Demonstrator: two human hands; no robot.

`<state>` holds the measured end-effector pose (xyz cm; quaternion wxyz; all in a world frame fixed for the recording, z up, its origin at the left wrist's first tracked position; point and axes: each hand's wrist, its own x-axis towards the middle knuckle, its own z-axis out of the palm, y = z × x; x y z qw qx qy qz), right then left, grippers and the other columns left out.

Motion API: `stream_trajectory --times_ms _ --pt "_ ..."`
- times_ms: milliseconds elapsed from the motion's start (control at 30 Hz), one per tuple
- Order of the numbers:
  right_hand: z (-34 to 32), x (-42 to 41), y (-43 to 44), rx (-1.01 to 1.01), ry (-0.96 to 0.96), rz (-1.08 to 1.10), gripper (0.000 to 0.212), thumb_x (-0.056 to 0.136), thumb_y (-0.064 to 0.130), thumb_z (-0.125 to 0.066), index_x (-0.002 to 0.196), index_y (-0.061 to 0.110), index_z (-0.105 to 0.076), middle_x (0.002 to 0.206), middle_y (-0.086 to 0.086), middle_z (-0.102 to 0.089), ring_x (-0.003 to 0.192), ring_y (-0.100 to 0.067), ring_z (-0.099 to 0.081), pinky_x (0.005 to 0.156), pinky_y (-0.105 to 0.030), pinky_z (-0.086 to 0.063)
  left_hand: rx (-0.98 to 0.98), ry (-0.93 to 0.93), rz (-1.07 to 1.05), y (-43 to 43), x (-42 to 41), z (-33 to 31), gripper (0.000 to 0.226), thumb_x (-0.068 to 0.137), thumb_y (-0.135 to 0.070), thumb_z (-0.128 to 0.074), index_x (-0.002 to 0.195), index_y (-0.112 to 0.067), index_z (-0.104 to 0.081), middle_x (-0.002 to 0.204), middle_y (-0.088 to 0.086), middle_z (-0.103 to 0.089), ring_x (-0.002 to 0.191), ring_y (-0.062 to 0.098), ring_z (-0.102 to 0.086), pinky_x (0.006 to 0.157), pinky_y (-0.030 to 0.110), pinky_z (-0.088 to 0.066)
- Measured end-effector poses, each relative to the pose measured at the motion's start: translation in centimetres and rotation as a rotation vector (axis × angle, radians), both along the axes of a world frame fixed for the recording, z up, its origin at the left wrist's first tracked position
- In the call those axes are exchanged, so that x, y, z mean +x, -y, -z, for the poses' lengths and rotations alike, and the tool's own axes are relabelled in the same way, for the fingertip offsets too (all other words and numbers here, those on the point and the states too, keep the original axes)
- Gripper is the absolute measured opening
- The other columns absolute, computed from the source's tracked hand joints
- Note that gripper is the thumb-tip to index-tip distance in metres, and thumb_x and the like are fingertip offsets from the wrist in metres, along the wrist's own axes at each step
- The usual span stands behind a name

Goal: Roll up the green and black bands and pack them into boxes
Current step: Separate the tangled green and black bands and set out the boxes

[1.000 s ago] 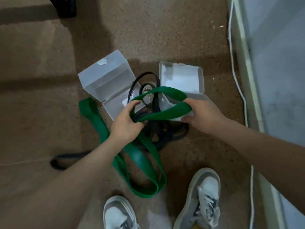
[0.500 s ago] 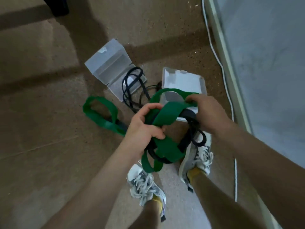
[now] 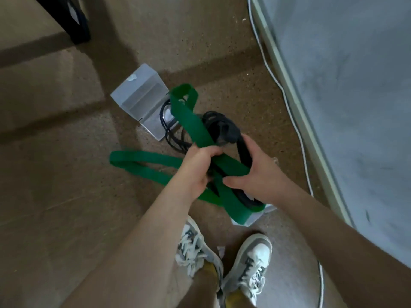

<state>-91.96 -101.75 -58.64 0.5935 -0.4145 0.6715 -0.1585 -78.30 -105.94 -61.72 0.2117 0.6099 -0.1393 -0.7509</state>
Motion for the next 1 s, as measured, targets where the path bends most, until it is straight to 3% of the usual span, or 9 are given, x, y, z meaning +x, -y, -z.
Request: stream_trajectory --times_ms 100,233,300,467,567,667,800,867,1000 --pt "2.9 -0.8 -1.0 0.12 -0.099 -0.139 0.087 0.071 0.025 -0.081 0.142 0.034 -0.031 0.123 0.007 -0.059 0.109 -0.019 -0.059 0.092 -0.046 -0.052 0.13 0.164 0.605 -0.2 4.7 2.2 0.021 0.09 -0.026 -0.062 0.111 -0.024 -0.063 0.109 0.006 -0.069 0.102 0.027 -0.065 0.094 0.04 -0.051" --pt "7.0 -0.1 -3.0 0.154 -0.385 -0.165 0.066 0.079 0.033 -0.075 0.132 0.027 -0.036 0.116 0.0 -0.061 0.1 -0.022 -0.061 0.087 -0.039 -0.053 -0.032 0.726 0.544 1.2 9.0 8.3 0.019 0.091 -0.024 -0.057 0.102 -0.013 -0.066 0.091 0.005 -0.066 0.09 0.026 -0.064 0.078 0.033 -0.049" --pt "8.8 1.0 -3.9 0.155 -0.451 -0.169 0.064 0.083 0.034 -0.072 0.135 0.027 -0.034 0.117 0.0 -0.063 0.1 -0.022 -0.063 0.082 -0.034 -0.053 -0.203 0.984 0.761 2.4 9.1 11.3 0.024 0.091 -0.029 -0.055 0.105 -0.011 -0.061 0.091 0.004 -0.064 0.085 0.025 -0.064 0.072 0.033 -0.051" --pt "12.7 2.4 -2.9 0.228 -0.235 0.12 0.076 0.079 0.034 -0.077 0.144 0.033 -0.037 0.131 0.006 -0.06 0.118 -0.019 -0.057 0.097 -0.037 -0.049 -0.289 0.98 0.892 5.6 4.6 17.0 0.083 0.082 -0.053 -0.065 0.147 -0.025 -0.02 0.149 0.016 -0.03 0.13 0.041 -0.04 0.105 0.049 -0.041" --pt "13.1 2.1 -1.4 0.165 -0.217 0.22 0.067 0.079 0.028 -0.078 0.137 0.031 -0.043 0.128 0.009 -0.061 0.12 -0.016 -0.056 0.1 -0.037 -0.046 -0.581 1.103 1.247 6.6 2.1 19.2 0.097 0.083 -0.038 -0.07 0.15 -0.033 -0.001 0.16 0.009 -0.005 0.143 0.042 -0.011 0.107 0.059 -0.032" --pt "12.7 1.3 1.2 0.031 -0.322 0.165 0.073 0.081 0.027 -0.076 0.141 0.035 -0.034 0.126 0.008 -0.061 0.119 -0.018 -0.057 0.098 -0.036 -0.047 -0.601 1.157 1.439 6.6 2.1 21.2 0.096 0.082 -0.016 -0.07 0.15 -0.031 -0.004 0.157 0.012 -0.009 0.14 0.044 -0.014 0.099 0.06 -0.04" --pt "13.2 1.3 3.8 -0.085 -0.334 0.238 0.075 0.081 0.019 -0.075 0.141 0.036 -0.032 0.127 0.005 -0.062 0.119 -0.019 -0.058 0.103 -0.04 -0.046 -0.545 1.217 1.429 5.1 4.0 21.6 0.045 0.087 -0.024 -0.061 0.128 -0.02 -0.046 0.118 0.015 -0.058 0.107 0.037 -0.057 0.079 0.044 -0.051" --pt "13.5 2.2 4.6 -0.092 -0.204 0.399 0.072 0.079 0.007 -0.071 0.136 0.036 -0.038 0.12 0.004 -0.065 0.114 -0.017 -0.06 0.101 -0.039 -0.048 -0.403 1.061 1.332 4.6 5.5 20.4 0.022 0.087 -0.033 -0.061 0.106 -0.021 -0.063 0.097 0.005 -0.066 0.093 0.03 -0.064 0.074 0.034 -0.05" --pt "14.4 5.3 3.7 -0.006 -0.098 0.518 0.055 0.079 0.004 -0.068 0.125 0.028 -0.05 0.112 0.002 -0.064 0.106 -0.016 -0.06 0.088 -0.028 -0.048 -0.055 0.548 0.515 2.6 6.9 16.0 0.029 0.087 -0.005 -0.06 0.059 -0.011 -0.062 0.044 -0.003 -0.057 0.047 0.017 -0.055 0.046 0.017 -0.043"
